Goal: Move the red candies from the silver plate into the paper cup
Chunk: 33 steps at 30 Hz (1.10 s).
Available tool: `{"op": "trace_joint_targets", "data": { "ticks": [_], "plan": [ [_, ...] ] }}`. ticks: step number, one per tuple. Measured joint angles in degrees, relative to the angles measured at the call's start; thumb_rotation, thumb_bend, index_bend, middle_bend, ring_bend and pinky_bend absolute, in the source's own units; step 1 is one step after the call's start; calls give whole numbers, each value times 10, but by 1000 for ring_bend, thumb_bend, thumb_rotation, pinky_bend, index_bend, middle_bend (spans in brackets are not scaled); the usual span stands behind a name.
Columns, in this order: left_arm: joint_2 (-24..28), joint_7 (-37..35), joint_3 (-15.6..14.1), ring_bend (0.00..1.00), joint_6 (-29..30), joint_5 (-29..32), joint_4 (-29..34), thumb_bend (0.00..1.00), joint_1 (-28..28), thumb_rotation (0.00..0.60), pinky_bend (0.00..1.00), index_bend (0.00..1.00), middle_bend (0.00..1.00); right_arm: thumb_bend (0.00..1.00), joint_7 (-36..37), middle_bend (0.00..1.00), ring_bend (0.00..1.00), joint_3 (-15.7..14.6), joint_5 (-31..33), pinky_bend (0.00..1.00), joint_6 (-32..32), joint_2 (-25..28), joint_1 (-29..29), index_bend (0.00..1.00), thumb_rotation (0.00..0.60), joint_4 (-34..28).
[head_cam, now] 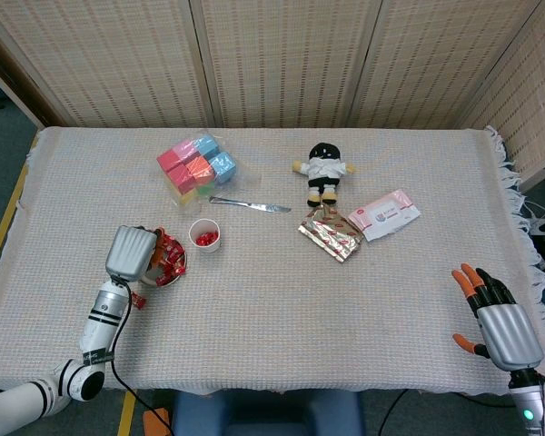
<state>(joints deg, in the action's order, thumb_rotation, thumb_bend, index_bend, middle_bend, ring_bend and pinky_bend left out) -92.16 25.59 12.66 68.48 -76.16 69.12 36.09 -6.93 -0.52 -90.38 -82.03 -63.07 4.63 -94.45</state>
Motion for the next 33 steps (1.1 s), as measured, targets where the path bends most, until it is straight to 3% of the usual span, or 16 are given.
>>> {"op": "trace_joint_targets", "data": {
  "ticks": [8, 16, 24, 33],
  "plan": [
    [-37, 47, 31, 692, -45, 17, -10, 551, 69, 600, 1000, 714, 740, 0, -3, 0, 0, 5, 13, 145, 7, -1, 3, 0, 600, 0],
    [-89, 61, 35, 692, -75, 32, -72, 550, 109, 600, 1000, 681, 710, 0, 0, 0, 0, 8, 23, 145, 8, 1, 3, 0, 600, 1],
    [-112, 50, 28, 691, -95, 45, -129, 508, 122, 600, 1000, 462, 539, 0, 1, 0, 0, 10, 25, 145, 10, 1, 3, 0, 600, 2],
    [-86, 29, 13, 675, -95, 38, -107, 464, 116, 600, 1000, 271, 428, 0, -6, 0, 0, 10, 25, 145, 9, -2, 4, 0, 600, 1]
  ]
}}
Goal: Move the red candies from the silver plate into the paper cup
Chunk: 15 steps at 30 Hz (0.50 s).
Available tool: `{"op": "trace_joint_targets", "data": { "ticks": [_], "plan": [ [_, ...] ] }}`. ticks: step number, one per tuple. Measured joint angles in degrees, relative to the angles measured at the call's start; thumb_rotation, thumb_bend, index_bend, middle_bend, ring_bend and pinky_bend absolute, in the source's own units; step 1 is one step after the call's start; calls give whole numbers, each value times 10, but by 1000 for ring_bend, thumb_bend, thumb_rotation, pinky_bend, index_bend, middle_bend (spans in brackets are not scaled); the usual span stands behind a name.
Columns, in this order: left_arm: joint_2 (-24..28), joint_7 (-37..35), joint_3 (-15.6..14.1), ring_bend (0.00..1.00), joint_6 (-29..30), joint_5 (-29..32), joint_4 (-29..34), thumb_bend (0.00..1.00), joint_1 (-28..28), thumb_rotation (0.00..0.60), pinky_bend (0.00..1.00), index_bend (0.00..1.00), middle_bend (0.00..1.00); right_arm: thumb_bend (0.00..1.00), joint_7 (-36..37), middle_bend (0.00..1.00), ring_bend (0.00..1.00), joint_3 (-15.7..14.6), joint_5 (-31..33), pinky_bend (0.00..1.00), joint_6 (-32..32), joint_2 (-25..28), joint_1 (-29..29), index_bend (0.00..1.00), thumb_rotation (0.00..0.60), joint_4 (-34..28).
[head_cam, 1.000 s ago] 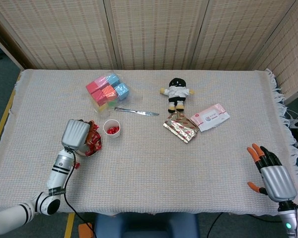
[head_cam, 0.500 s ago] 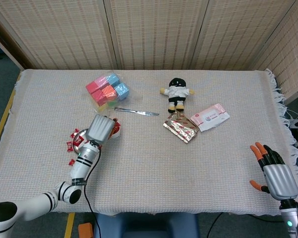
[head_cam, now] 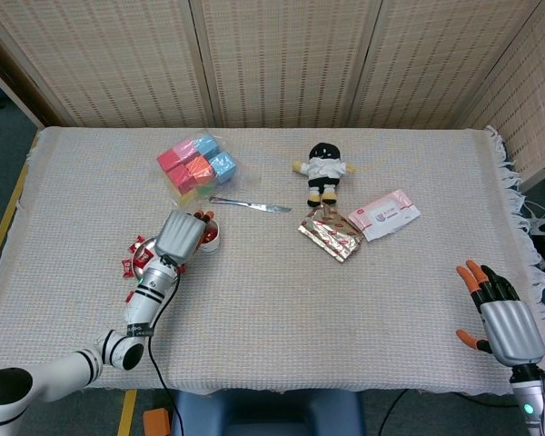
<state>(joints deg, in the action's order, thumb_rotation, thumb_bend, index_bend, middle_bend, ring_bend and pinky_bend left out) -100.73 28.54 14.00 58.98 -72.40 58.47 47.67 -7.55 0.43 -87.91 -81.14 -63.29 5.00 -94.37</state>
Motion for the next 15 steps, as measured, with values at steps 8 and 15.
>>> {"op": "trace_joint_targets", "data": {
  "ticks": [8, 15],
  "plan": [
    [43, -12, -15, 675, 37, -18, 76, 457, -26, 600, 1000, 287, 453, 0, -1, 0, 0, -3, -7, 145, -2, -1, -1, 0, 600, -1],
    [95, -33, -38, 677, 83, -40, 167, 446, -68, 600, 1000, 288, 451, 0, -3, 0, 0, -11, -21, 145, -3, -1, -1, 0, 600, -2]
  ]
}}
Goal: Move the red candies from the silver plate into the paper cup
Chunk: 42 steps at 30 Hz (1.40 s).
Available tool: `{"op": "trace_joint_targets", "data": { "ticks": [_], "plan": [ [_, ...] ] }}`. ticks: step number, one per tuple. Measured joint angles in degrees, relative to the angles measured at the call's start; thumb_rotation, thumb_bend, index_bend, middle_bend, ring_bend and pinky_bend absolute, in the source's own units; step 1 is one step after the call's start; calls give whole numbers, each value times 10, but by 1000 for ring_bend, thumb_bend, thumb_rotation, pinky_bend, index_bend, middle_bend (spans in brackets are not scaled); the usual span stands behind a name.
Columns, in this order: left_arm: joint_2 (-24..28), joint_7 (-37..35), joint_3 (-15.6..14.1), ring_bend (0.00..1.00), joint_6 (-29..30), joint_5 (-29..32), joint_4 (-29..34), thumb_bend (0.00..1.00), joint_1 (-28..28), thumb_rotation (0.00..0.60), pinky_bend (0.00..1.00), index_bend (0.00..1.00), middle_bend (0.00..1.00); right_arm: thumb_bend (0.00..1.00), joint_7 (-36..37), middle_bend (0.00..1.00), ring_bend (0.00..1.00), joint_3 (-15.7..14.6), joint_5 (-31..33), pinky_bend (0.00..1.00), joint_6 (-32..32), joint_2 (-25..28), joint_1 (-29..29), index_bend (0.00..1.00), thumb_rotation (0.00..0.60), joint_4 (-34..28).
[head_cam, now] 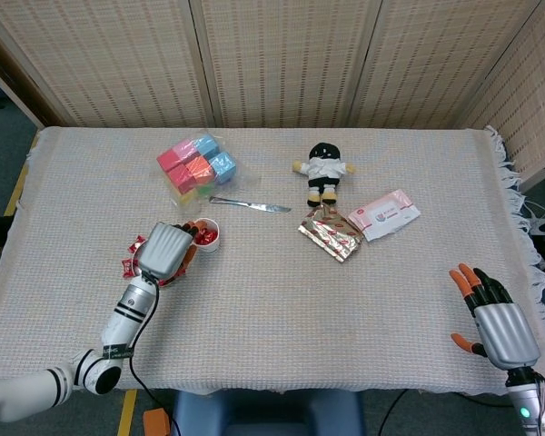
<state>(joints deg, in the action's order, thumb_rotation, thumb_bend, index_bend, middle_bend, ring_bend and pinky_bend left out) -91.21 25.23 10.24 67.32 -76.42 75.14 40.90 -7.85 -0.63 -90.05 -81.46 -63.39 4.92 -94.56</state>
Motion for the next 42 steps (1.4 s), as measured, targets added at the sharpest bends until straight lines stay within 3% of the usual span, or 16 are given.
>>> {"op": "trace_joint_targets", "data": {
  "ticks": [5, 10, 14, 17, 26, 34, 39, 42],
  "plan": [
    [45, -28, -63, 680, 59, -30, 52, 426, -76, 600, 1000, 289, 411, 0, 1, 0, 0, -2, -4, 145, -1, 1, -1, 0, 600, 0],
    [65, -42, -106, 687, 82, -45, 68, 416, -119, 600, 1000, 316, 404, 0, 1, 0, 0, -5, -10, 145, -1, 0, 0, 0, 600, 0],
    [52, -49, -147, 687, 94, -57, 41, 417, -156, 600, 1000, 324, 404, 0, 2, 0, 0, -11, -24, 145, -5, 1, -2, 0, 600, 0],
    [29, -52, -157, 687, 101, -67, -6, 416, -174, 600, 1000, 334, 404, 0, 5, 0, 0, -13, -27, 145, -9, 2, -3, 0, 600, 1],
    [-36, -51, -161, 687, 113, -95, -131, 415, -204, 600, 1000, 332, 338, 0, 6, 0, 0, -14, -31, 145, -12, 3, -5, 0, 600, 1],
    [-56, -58, -145, 687, 113, -106, -178, 414, -209, 600, 1000, 334, 325, 0, 2, 0, 0, -13, -26, 148, -8, 1, -4, 0, 600, 1],
    [-65, -67, -135, 687, 92, -98, -203, 414, -209, 600, 1000, 374, 362, 0, -1, 0, 0, -12, -23, 148, -7, 0, -4, 0, 600, 0],
    [-71, -75, -132, 691, 87, -99, -215, 412, -208, 600, 1000, 436, 436, 0, -3, 0, 0, -11, -22, 149, -5, -1, -3, 0, 600, 0]
  ]
}}
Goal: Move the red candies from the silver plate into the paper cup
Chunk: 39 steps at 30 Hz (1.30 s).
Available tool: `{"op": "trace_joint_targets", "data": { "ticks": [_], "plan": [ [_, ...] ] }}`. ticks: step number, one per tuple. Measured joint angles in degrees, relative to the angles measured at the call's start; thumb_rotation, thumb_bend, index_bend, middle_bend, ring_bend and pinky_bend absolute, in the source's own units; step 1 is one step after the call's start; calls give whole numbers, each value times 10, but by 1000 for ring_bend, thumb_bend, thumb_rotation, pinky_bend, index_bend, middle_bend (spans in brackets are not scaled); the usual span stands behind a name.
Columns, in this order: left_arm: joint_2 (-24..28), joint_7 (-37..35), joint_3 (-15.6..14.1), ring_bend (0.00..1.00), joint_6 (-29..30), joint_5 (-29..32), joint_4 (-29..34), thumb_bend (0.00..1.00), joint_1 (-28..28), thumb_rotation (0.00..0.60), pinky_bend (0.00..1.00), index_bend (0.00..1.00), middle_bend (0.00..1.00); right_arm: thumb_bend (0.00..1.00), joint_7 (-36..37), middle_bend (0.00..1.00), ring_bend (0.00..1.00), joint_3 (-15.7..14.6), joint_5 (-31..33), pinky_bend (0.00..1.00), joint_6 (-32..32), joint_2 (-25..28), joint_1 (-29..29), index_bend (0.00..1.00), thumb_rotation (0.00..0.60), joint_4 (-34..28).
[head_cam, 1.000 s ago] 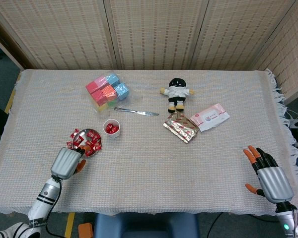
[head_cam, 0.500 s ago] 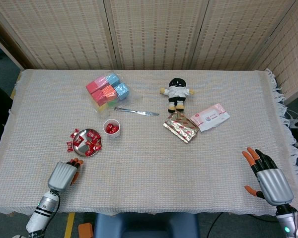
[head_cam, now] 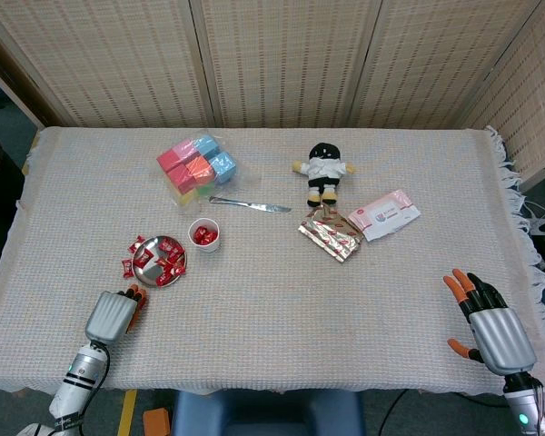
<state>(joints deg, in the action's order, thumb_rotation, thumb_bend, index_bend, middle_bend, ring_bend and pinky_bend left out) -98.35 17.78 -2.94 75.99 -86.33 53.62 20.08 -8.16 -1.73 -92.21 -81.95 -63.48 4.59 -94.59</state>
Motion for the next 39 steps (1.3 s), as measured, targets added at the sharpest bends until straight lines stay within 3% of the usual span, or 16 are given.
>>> {"op": "trace_joint_targets", "data": {
  "ticks": [6, 13, 19, 26, 32, 39],
  "plan": [
    [-6, -13, 9, 698, 16, -11, -10, 419, 2, 600, 1000, 592, 622, 0, -1, 0, 0, 1, 2, 151, 1, 0, 0, 0, 600, 0],
    [13, -20, 37, 700, 29, -18, 27, 421, 18, 600, 1000, 600, 637, 0, 0, 0, 0, 3, 6, 153, 3, -1, 2, 0, 600, 0],
    [36, -7, 96, 702, 11, -15, 94, 421, 80, 600, 1000, 587, 628, 0, -7, 0, 0, 6, 13, 153, 11, -4, 5, 0, 600, 0],
    [33, 49, 168, 701, -79, 22, 138, 419, 178, 600, 1000, 574, 605, 0, -14, 0, 0, 13, 34, 153, 22, -8, 10, 0, 600, 0],
    [-9, 66, 195, 702, -142, 58, 77, 419, 238, 600, 1000, 561, 587, 0, -15, 0, 0, 19, 50, 153, 30, -6, 12, 0, 600, 1],
    [-57, 51, 199, 701, -182, 85, -26, 418, 279, 600, 1000, 485, 518, 0, -11, 0, 0, 22, 59, 153, 30, -4, 12, 0, 600, 2]
  ]
}}
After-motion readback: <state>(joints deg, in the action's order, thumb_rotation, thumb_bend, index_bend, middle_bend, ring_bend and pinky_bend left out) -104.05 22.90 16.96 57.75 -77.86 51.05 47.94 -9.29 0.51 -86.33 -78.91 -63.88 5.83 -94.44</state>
